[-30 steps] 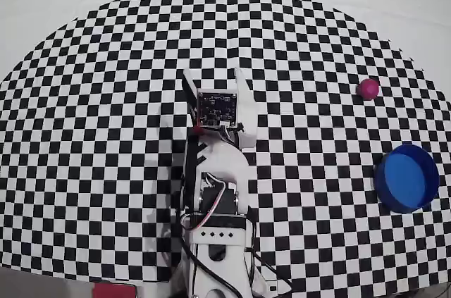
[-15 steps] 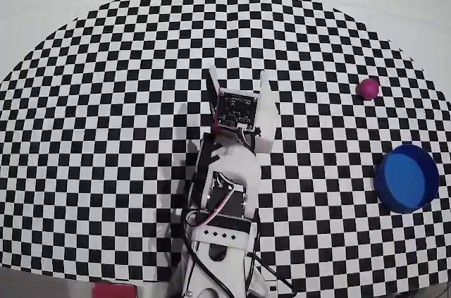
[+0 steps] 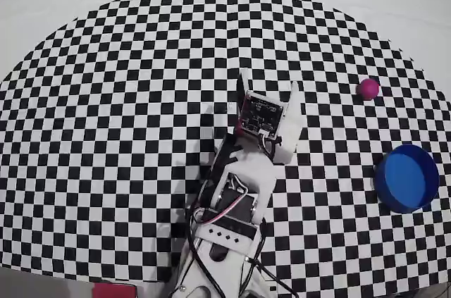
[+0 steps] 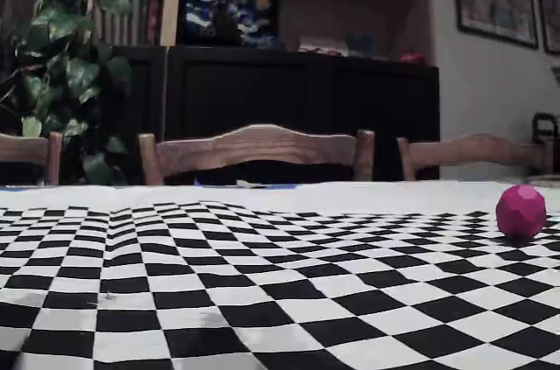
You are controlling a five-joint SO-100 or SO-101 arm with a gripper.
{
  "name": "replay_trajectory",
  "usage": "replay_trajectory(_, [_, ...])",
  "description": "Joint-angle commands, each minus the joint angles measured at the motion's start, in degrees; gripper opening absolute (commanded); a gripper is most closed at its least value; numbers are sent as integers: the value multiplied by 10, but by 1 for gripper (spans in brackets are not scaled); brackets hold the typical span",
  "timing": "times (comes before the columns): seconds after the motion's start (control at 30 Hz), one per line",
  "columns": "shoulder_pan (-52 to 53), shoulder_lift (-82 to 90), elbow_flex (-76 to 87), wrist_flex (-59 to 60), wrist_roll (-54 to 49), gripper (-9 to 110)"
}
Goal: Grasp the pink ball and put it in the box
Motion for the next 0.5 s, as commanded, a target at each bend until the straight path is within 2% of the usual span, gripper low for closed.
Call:
replay_trajectory(0.0, [21, 3, 4, -4, 1, 29])
replay_trajectory(0.47, [97, -4, 4, 4, 3, 29])
